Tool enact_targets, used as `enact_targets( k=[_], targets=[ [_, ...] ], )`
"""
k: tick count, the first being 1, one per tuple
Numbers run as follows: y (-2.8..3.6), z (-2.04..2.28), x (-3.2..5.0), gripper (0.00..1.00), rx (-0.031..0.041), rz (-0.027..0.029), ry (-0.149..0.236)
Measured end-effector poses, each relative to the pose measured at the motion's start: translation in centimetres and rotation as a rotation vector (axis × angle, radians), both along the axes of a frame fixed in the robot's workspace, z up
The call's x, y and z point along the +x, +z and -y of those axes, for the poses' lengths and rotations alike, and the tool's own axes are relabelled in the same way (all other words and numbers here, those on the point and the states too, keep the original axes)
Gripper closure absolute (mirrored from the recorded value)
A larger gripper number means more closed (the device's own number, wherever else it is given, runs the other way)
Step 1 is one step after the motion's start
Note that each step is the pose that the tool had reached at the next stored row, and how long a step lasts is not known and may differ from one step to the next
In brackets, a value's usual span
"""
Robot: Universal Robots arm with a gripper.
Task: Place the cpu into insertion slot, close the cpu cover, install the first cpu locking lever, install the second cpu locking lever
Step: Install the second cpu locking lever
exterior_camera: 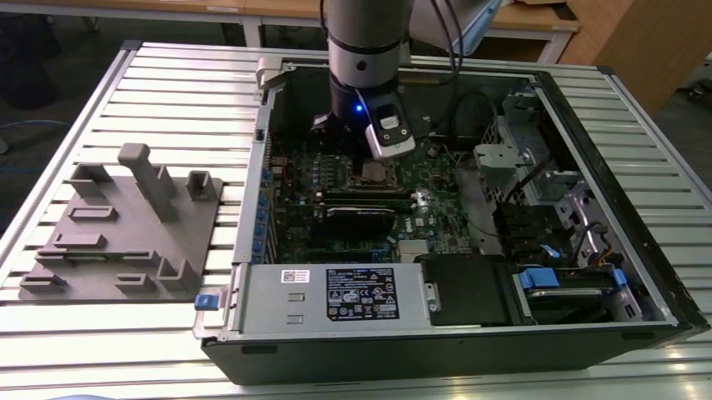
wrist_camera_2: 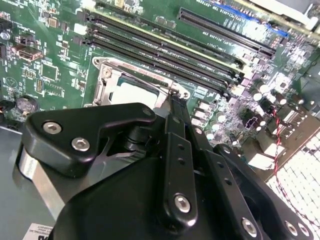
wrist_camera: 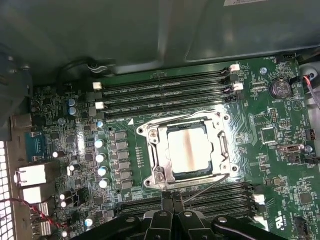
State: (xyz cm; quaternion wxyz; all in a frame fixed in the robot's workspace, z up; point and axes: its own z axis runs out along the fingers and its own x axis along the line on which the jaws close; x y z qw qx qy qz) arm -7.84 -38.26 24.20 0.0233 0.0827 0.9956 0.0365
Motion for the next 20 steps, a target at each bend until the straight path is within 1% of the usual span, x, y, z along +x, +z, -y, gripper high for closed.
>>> enact_targets(
  k=[4,10,17,20],
  targets=[
    [-0.23,0.25,0.00,0.90,0.0002,0.0002,0.000],
    [-1.29,0.30,-0.17,0.90,0.0001,0.0018,0.000],
    [-2.51,0.31,-1.03,0.90,-0.0001,0.0048,0.000],
    [-3.05,0.31,-1.14,0.90,-0.0001,0.0065,0.000]
  ],
)
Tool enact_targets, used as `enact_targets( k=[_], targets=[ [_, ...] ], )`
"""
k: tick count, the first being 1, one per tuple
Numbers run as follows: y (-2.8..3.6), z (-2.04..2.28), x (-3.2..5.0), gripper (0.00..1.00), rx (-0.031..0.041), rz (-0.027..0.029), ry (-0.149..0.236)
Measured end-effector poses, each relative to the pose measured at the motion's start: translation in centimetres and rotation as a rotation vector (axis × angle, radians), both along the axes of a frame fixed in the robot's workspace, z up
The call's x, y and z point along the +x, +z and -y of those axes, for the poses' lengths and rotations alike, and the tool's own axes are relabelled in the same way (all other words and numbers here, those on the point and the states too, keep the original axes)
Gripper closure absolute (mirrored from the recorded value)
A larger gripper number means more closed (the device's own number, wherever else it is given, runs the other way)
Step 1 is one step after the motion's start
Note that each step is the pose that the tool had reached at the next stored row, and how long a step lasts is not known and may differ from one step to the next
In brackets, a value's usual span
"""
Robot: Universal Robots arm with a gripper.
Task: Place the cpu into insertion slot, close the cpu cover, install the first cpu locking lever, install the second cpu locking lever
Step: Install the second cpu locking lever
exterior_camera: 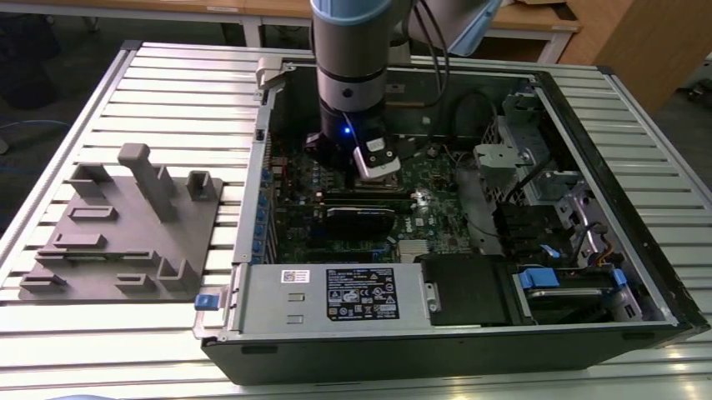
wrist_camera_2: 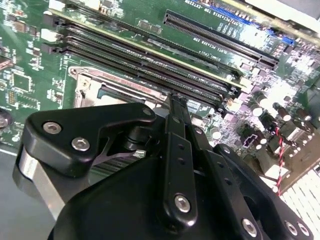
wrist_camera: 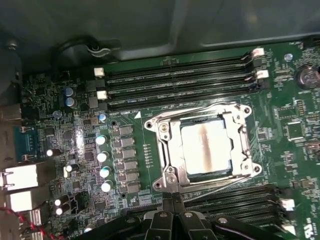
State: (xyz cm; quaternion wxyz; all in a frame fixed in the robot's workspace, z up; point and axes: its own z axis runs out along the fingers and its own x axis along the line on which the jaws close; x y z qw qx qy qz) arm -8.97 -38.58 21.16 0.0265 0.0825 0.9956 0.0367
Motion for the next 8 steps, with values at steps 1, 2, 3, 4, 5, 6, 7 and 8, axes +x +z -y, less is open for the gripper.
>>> enact_targets(
  k=[1,2,3,4,5,6,7,8],
  targets=[
    [-0.18,0.00,-0.03,0.90,0.0000,0.0005,0.000],
    [-0.34,0.00,-0.05,0.90,0.0001,0.0009,0.000],
    [-0.38,0.00,-0.05,0.90,0.0001,0.0011,0.000],
    [-0.38,0.00,-0.05,0.90,0.0000,0.0010,0.000],
    [-0.38,0.00,-0.05,0.90,-0.0002,0.0009,0.000],
    [-0.40,-0.04,-0.07,0.90,0.0000,0.0011,0.000],
    [-0.43,-0.11,-0.10,0.90,0.0002,0.0015,0.000],
    [-0.47,-0.16,-0.13,0.90,0.0011,0.0019,0.000]
  ],
)
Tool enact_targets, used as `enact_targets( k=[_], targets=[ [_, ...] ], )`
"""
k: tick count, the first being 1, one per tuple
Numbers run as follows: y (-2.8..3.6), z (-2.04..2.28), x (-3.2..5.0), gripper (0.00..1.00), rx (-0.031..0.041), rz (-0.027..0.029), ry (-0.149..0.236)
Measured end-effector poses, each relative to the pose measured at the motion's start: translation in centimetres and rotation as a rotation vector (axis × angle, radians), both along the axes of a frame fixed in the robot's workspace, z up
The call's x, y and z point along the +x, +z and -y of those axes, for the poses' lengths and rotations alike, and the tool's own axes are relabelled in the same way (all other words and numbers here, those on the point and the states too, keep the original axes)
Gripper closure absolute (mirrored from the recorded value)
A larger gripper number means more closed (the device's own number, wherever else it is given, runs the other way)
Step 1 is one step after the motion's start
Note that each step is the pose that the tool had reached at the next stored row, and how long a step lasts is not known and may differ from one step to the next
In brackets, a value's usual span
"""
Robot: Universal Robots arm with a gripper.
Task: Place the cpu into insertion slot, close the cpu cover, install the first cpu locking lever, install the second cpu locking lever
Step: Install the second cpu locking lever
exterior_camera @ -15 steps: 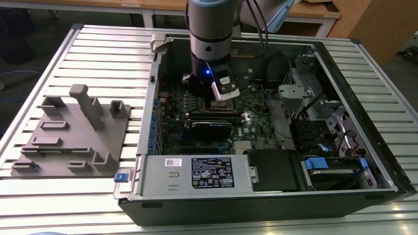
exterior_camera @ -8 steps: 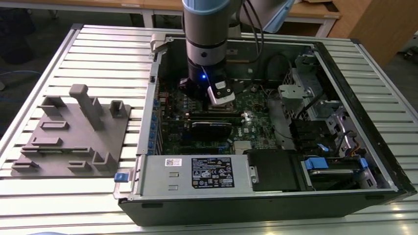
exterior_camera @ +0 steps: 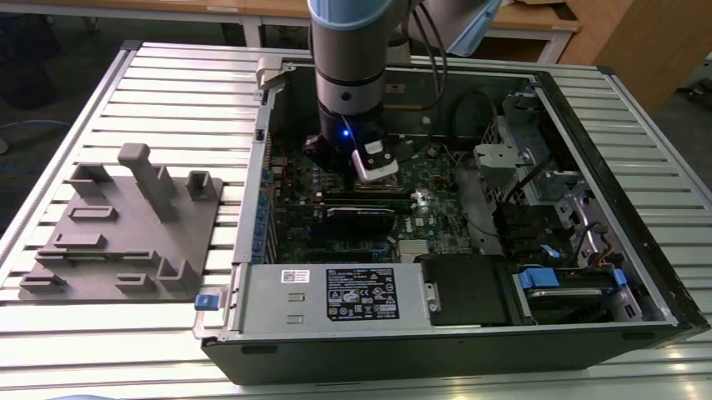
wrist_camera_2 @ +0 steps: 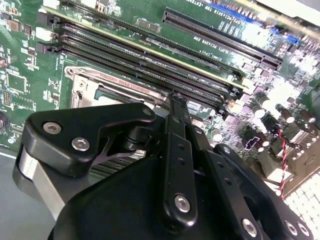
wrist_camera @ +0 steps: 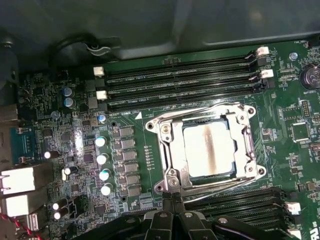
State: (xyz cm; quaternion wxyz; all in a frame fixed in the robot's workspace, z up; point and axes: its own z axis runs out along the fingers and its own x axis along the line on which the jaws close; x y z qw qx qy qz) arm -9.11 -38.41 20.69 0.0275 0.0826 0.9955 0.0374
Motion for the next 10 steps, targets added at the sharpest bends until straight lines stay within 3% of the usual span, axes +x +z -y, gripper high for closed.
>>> enact_targets(
  k=[5,10],
  targets=[
    [-0.27,-0.04,-0.19,0.90,0.0095,0.0044,0.000],
    [-0.54,-0.04,-0.36,0.90,0.0232,0.0124,0.000]
  ],
)
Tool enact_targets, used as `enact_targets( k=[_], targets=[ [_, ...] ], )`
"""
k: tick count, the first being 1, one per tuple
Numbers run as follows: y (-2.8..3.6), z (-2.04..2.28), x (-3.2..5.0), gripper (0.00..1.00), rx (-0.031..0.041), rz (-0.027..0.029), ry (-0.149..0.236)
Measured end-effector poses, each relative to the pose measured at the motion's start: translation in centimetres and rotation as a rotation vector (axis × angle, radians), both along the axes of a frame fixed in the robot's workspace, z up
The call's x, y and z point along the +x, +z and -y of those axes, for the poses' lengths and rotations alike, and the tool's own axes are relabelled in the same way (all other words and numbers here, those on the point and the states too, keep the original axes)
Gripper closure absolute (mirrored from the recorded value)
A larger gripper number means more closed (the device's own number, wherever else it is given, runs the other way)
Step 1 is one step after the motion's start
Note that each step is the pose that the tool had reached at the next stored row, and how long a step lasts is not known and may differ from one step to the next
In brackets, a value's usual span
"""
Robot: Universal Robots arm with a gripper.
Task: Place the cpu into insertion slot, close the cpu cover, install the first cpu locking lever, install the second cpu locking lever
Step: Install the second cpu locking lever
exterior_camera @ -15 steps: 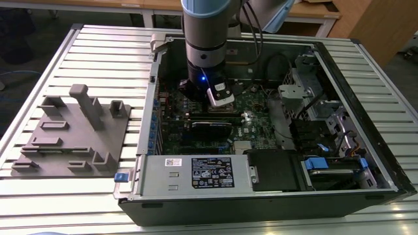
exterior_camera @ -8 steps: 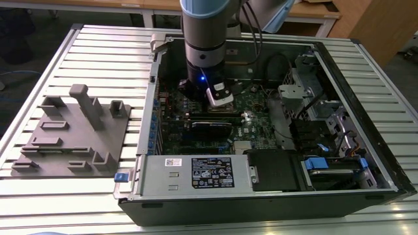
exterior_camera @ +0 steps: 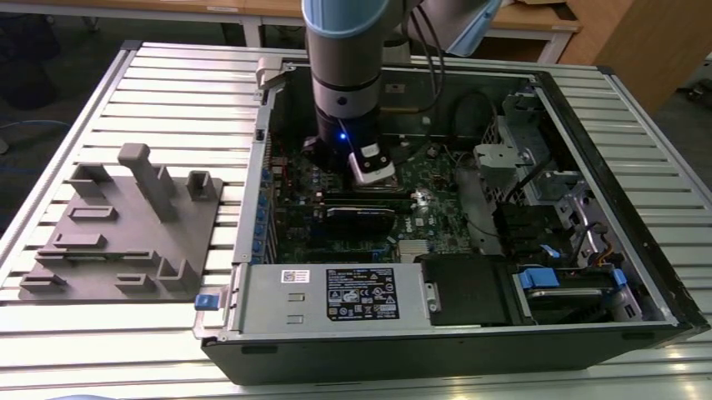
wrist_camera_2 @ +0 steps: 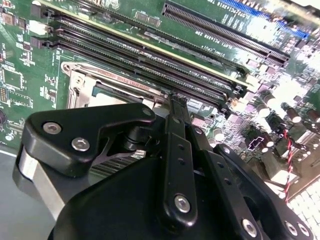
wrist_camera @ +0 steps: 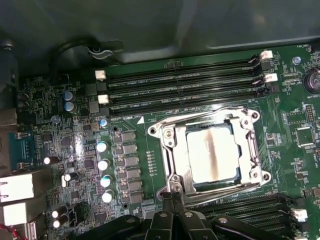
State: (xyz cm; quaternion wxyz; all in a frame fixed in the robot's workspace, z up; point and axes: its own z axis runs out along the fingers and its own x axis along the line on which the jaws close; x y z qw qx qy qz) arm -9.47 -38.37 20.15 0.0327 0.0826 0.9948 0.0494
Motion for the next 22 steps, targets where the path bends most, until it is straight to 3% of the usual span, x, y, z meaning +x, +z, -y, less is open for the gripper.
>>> enact_targets(
  k=[9,17,22],
  targets=[
    [-0.45,0.22,-0.33,0.90,0.0278,0.0121,0.000],
    [-0.83,0.47,-0.65,0.90,0.0349,0.0189,0.000],
    [-0.59,0.46,-0.66,0.90,0.0364,0.0198,0.000]
  ],
)
